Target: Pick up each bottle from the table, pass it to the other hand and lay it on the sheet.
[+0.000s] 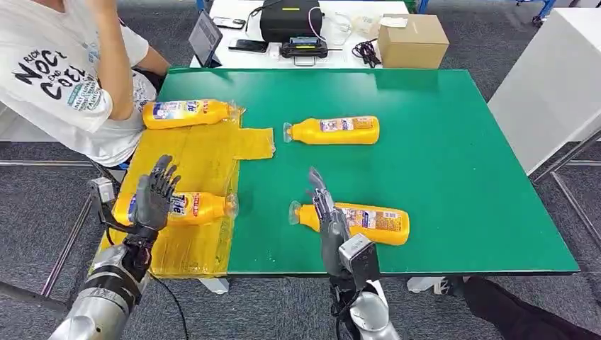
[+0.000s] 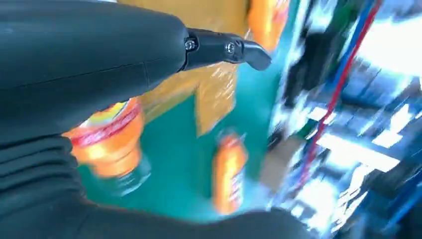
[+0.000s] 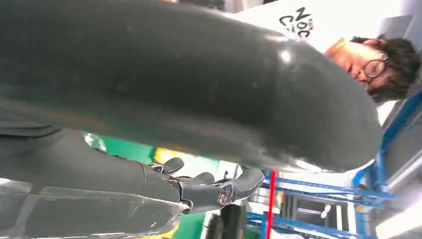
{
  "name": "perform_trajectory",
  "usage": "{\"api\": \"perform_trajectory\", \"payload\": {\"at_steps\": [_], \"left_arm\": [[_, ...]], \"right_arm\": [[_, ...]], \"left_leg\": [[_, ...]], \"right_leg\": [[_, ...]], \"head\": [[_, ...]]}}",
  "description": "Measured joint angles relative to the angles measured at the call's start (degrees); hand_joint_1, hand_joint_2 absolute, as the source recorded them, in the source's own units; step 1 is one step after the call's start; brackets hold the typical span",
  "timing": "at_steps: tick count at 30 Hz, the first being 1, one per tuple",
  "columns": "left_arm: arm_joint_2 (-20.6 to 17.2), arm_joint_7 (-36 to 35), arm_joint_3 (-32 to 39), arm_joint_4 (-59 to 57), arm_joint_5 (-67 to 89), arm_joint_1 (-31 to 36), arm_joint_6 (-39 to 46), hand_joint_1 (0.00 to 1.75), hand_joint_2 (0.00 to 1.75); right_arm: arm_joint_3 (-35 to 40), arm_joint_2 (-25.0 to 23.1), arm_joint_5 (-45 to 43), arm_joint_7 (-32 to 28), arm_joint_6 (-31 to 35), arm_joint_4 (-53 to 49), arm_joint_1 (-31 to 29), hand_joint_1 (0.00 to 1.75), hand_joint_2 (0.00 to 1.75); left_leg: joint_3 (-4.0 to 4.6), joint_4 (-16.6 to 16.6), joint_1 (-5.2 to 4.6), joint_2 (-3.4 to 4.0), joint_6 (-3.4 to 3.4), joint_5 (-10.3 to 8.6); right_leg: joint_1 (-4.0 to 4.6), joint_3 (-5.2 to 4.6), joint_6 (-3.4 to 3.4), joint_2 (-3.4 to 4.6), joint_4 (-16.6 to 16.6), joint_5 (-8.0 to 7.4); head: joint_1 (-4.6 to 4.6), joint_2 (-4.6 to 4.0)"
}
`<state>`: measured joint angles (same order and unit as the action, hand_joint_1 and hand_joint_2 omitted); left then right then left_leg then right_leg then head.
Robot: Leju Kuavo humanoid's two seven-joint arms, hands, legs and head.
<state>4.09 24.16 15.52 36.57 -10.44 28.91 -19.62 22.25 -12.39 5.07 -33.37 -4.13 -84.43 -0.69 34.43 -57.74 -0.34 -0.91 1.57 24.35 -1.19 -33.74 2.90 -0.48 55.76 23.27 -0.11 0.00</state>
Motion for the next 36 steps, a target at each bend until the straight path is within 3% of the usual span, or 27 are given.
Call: {"api": "perform_trajectory", "payload": {"at_steps": [1, 6, 7, 15, 25, 36], "left_arm": [[0.53, 1.42, 0.17, 0.98, -1.96, -0.14, 3.76, 0.00, 0.00], [1.92, 10.52, 0.11, 6.97, 2.90, -1.20, 22.56, 0.00, 0.00], [1.97, 11.96, -0.09, 8.44, 5.02, -1.65, 25.84, 0.00, 1.75], [2.69, 14.31, -1.45, 18.65, 12.45, -6.50, 31.90, 0.00, 1.75], [4.24, 14.44, -3.32, 25.31, 14.63, -10.94, 33.15, 0.00, 1.75], [5.85, 13.81, -6.86, 31.47, 20.60, -17.55, 34.11, 0.00, 1.75]], "right_arm": [[0.06, 0.00, 0.56, 0.22, -0.13, 0.15, 0.00, 0.00, 1.75], [1.07, 0.13, 4.81, 0.28, 2.19, 0.90, 0.00, 0.00, 1.75], [1.07, 0.26, 5.53, 1.08, 3.12, 0.92, 0.00, 0.00, 1.75], [-0.02, 4.86, 16.79, 10.48, 7.67, 3.13, -1.97, 0.00, 1.75], [-1.07, 8.85, 20.24, 11.80, 8.20, 7.06, -4.23, 0.00, 1.75], [-1.88, 14.34, 32.08, 21.57, 9.03, 11.21, -9.33, 0.00, 1.75]], "left_leg": [[0.06, 0.00, 0.00, -0.01, 0.00, 0.00], [0.24, 0.00, 0.02, -0.02, -0.01, 0.01], [0.25, 0.00, 0.02, -0.01, -0.01, 0.02], [0.31, 0.00, -0.02, -0.01, 0.00, 0.04], [0.34, -0.02, 0.03, 0.01, 0.00, 0.05], [0.40, -0.03, -0.08, -0.01, 0.02, 0.06]], "right_leg": [[0.00, -0.05, 0.00, 0.01, 0.00, 0.00], [0.01, -0.23, 0.00, 0.01, 0.01, 0.01], [0.01, -0.24, 0.00, 0.02, 0.01, 0.02], [-0.02, -0.29, 0.00, 0.02, -0.03, 0.02], [0.03, -0.33, 0.01, 0.04, -0.02, 0.01], [-0.06, -0.34, 0.03, 0.04, -0.04, 0.00]], "head": [[0.00, 0.00], [0.00, 0.00], [0.00, 0.00], [0.00, 0.00], [0.00, 0.00], [0.00, 0.00]]}}
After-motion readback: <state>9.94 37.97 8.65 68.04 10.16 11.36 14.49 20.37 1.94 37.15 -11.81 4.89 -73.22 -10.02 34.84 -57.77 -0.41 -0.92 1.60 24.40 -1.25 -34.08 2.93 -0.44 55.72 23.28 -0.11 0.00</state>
